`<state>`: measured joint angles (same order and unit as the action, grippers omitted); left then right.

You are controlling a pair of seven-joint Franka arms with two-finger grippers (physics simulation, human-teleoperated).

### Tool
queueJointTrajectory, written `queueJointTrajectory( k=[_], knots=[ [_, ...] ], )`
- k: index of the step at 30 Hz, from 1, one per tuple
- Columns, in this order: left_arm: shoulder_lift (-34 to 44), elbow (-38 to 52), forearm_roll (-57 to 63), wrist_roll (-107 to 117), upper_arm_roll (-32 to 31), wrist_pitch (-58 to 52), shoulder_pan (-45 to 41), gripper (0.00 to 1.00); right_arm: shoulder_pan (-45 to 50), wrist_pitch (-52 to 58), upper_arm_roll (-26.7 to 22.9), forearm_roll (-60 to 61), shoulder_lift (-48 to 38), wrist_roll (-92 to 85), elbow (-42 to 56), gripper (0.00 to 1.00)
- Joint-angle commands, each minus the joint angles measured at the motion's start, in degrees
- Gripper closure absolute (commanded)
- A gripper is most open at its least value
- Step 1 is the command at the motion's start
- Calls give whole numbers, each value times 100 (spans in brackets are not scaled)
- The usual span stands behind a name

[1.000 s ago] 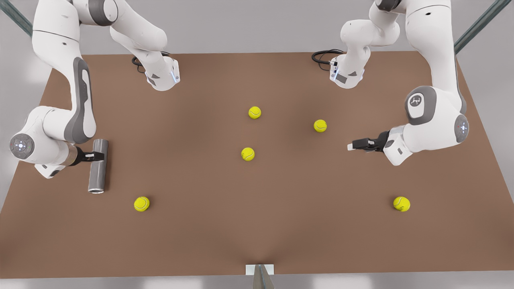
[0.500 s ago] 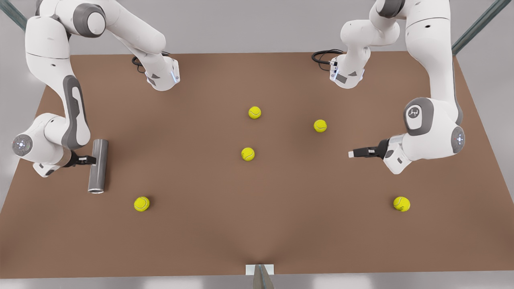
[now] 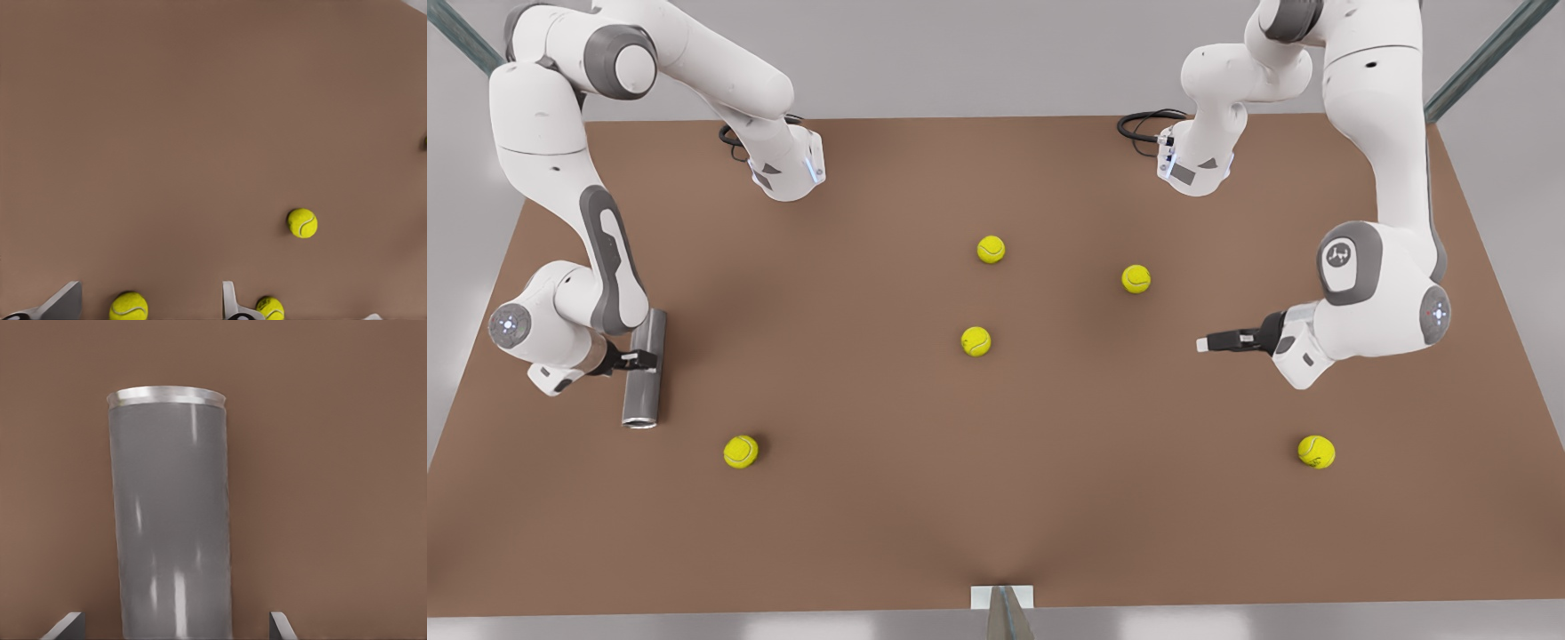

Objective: Put the tennis tube upright

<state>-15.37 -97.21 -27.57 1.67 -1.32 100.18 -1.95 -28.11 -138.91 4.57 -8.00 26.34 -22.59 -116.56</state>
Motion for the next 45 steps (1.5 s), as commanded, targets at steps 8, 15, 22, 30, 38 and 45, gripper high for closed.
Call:
queueJointTrajectory(
  k=[8,15,22,30,38,45],
  knots=[
    [-45,0,6,-9,0,2,2,0,-195,-400,9,0,3,-9,-350,0],
    [-54,0,15,-9,0,2,11,0,-248,-558,18,0,82,-9,-429,0],
    [-54,0,15,-9,0,-16,28,0,-239,-743,18,1,144,35,-526,0],
    [-89,0,15,-18,0,2,37,0,-256,-822,18,0,135,35,-596,8],
    [-63,0,15,-9,0,-33,46,0,-291,-954,26,0,196,0,-631,13],
    [-63,0,15,-18,0,-25,55,0,-283,-954,18,0,196,0,-640,16]
  ],
)
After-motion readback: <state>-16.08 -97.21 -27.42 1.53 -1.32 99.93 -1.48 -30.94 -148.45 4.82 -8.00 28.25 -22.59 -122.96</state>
